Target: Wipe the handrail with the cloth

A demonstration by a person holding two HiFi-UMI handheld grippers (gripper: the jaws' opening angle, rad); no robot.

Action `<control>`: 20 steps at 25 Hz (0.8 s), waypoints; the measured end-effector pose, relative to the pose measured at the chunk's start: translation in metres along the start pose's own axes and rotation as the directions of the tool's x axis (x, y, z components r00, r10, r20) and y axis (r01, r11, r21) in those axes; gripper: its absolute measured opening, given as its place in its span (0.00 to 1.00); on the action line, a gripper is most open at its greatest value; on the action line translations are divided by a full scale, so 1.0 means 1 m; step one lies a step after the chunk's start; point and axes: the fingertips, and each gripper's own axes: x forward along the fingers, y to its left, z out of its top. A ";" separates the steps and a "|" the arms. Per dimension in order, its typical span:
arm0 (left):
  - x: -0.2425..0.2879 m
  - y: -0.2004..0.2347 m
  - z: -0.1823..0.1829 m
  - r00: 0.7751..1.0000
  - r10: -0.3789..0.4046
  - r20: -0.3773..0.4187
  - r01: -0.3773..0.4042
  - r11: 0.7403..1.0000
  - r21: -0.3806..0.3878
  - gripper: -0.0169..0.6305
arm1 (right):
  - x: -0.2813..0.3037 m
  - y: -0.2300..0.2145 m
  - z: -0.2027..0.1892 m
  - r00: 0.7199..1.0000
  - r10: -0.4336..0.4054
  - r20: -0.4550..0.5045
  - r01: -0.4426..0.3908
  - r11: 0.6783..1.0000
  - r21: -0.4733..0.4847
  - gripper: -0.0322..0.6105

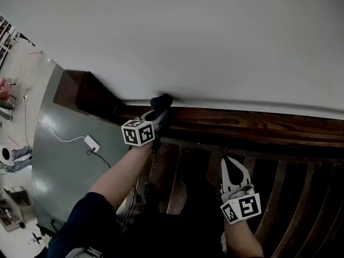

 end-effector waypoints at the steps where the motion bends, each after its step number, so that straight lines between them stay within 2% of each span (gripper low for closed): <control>1: -0.002 0.007 -0.001 1.000 0.008 0.001 -0.008 1.000 -0.003 0.15 | 0.004 0.004 -0.001 1.000 0.009 -0.004 -0.009 1.000 -0.001 0.06; 9: -0.022 0.062 -0.010 0.998 0.063 0.005 -0.062 0.998 -0.026 0.15 | 0.050 0.036 -0.015 0.996 0.087 -0.034 -0.088 0.996 -0.020 0.06; 20: -0.036 0.104 -0.011 0.995 0.095 0.041 -0.094 0.995 -0.031 0.15 | 0.132 0.083 -0.022 0.972 0.224 -0.067 -0.229 0.971 -0.068 0.06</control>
